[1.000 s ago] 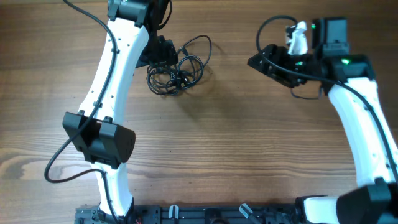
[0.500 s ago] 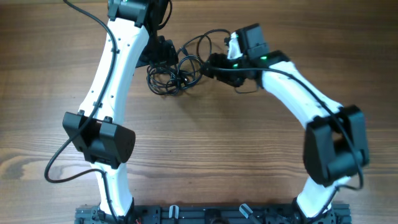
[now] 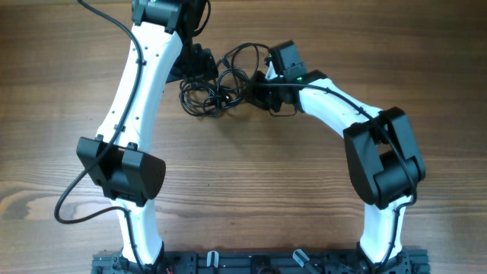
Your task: Untangle cables
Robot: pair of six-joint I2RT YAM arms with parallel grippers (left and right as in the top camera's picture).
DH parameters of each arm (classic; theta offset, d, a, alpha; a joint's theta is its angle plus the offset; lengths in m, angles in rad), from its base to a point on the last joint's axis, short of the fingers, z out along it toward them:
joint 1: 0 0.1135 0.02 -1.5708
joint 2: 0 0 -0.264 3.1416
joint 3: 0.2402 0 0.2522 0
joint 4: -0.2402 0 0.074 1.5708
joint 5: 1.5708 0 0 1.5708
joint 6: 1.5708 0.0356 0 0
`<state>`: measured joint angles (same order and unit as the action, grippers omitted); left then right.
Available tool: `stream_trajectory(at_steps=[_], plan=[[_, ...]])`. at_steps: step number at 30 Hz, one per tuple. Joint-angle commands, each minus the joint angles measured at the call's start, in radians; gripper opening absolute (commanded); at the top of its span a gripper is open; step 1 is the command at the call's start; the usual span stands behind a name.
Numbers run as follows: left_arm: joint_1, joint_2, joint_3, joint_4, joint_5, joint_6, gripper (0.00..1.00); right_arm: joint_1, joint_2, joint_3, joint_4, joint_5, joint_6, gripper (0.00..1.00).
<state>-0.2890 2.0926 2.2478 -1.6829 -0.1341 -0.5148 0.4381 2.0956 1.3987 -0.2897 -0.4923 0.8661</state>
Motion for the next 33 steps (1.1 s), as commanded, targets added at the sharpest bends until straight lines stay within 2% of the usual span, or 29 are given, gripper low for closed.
stream_trajectory(at_steps=[1,2,4,6,8,9,12,17,24,33], plan=[[-0.001,-0.014,-0.005,-0.001,-0.013,-0.017,1.00,0.026,0.010,0.013,0.005,0.006,-0.055,0.10],[-0.001,-0.014,-0.005,-0.001,-0.013,-0.017,1.00,0.030,0.010,0.013,0.004,0.006,-0.056,0.05],[-0.001,-0.014,-0.005,-0.001,-0.013,-0.017,1.00,0.031,0.010,0.013,0.003,0.005,-0.088,0.04],[-0.001,-0.014,-0.005,-0.001,-0.013,-0.017,1.00,0.031,0.010,0.013,0.005,0.000,-0.188,0.04],[-0.001,-0.014,-0.005,-0.001,-0.013,-0.017,1.00,0.014,0.003,0.013,-0.023,-0.117,-0.357,0.04],[-0.001,-0.014,-0.005,-0.001,-0.013,-0.017,1.00,-0.019,-0.015,0.013,-0.068,-0.280,-0.422,0.04],[-0.001,-0.014,-0.005,-0.001,-0.013,-0.017,1.00,-0.065,-0.060,0.013,-0.136,-0.344,-0.423,0.04],[-0.001,-0.014,-0.005,-0.001,-0.013,-0.017,1.00,-0.111,-0.203,0.013,-0.304,-0.327,-0.572,0.04],[-0.001,-0.014,-0.005,-0.001,-0.013,-0.017,1.00,-0.110,-0.239,0.013,-0.452,-0.132,-0.576,0.04],[-0.001,-0.014,-0.005,0.099,-0.013,-0.017,1.00,-0.110,-0.239,0.013,-0.475,-0.101,-0.577,0.04]])
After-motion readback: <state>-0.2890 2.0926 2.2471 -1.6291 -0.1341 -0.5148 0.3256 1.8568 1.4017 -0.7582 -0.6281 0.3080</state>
